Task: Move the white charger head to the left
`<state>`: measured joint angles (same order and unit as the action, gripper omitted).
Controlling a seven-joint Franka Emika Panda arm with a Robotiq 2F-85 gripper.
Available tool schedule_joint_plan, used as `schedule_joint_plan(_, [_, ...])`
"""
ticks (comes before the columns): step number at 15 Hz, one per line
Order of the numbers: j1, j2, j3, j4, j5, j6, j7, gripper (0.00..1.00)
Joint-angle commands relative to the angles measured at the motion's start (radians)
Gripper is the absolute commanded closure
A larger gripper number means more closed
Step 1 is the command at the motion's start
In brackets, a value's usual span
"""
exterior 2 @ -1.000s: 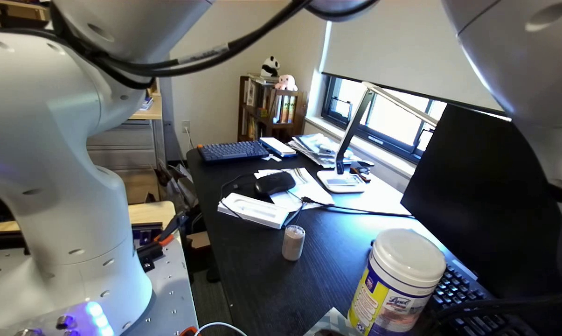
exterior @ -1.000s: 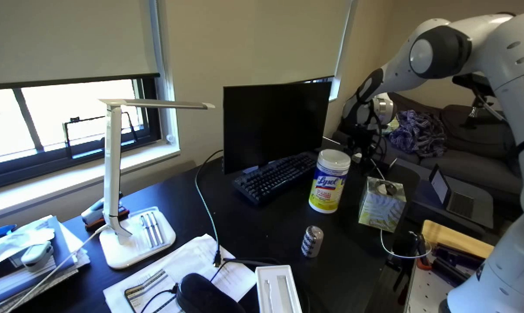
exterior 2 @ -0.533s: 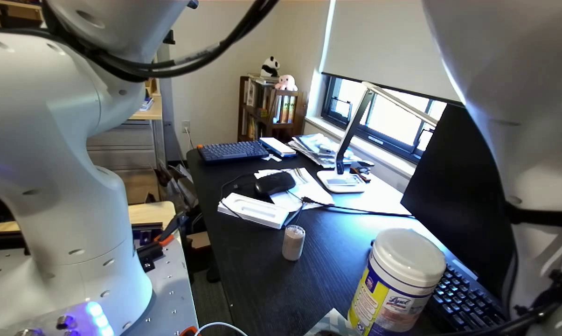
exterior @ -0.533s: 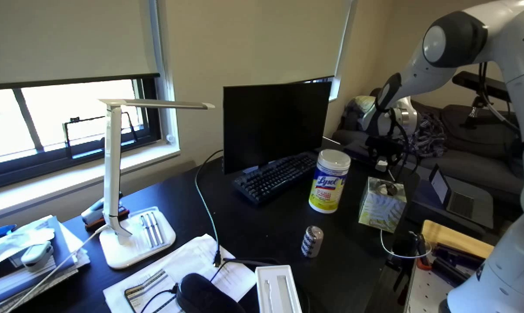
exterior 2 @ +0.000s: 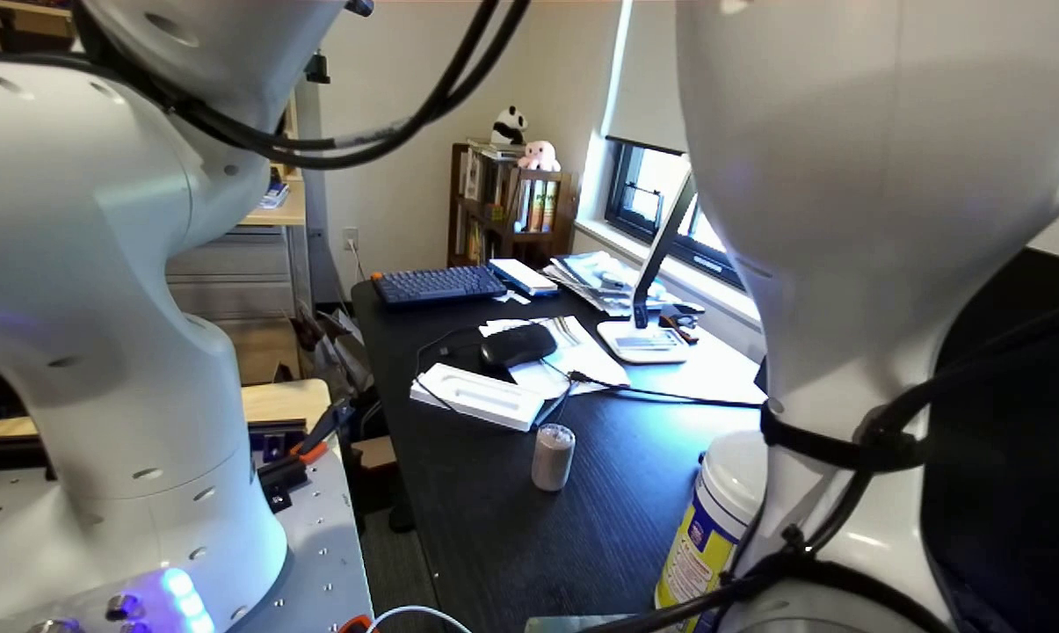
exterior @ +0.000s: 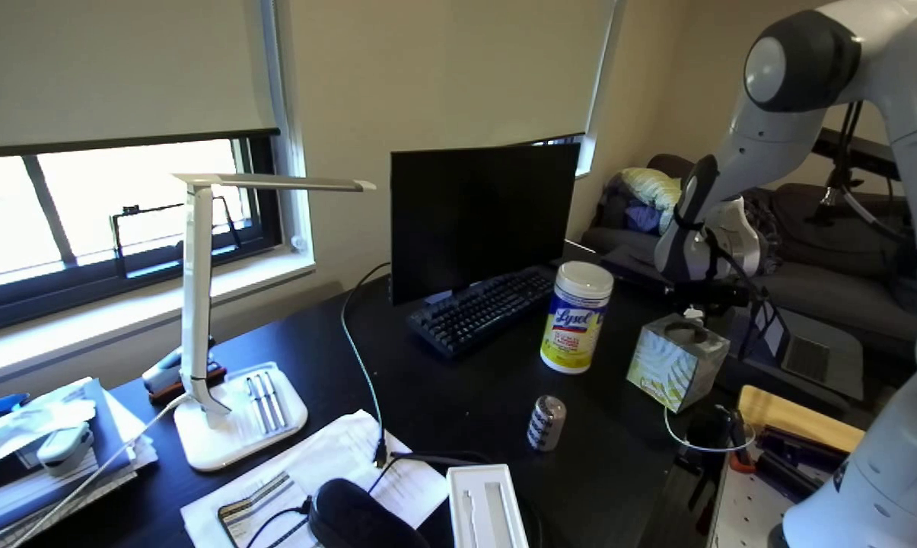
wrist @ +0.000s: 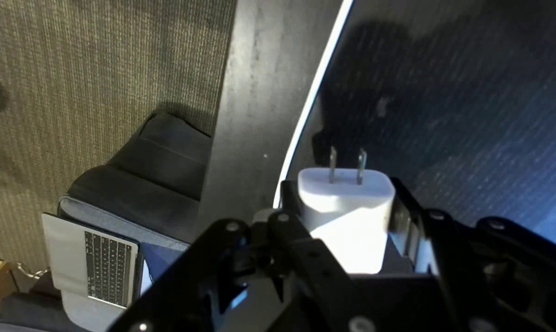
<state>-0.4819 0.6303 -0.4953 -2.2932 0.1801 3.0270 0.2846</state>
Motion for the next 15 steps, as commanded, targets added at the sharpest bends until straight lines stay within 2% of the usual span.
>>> schedule_joint_plan(1, [0.017, -0.041, -0.018, -0.099, -0.021, 0.076, -0.087, 0.77])
schedule_joint_plan(5, [0.013, -0.068, -0.009, -0.162, -0.059, 0.079, -0.183, 0.77])
schedule_joint_plan(8, [-0.029, -0.109, 0.032, -0.222, -0.083, 0.091, -0.253, 0.77])
schedule_joint_plan(11, [-0.031, -0.159, 0.029, -0.286, -0.097, 0.085, -0.295, 0.77])
schedule_joint_plan(15, [-0.130, -0.280, 0.121, -0.348, -0.060, 0.034, -0.305, 0.77])
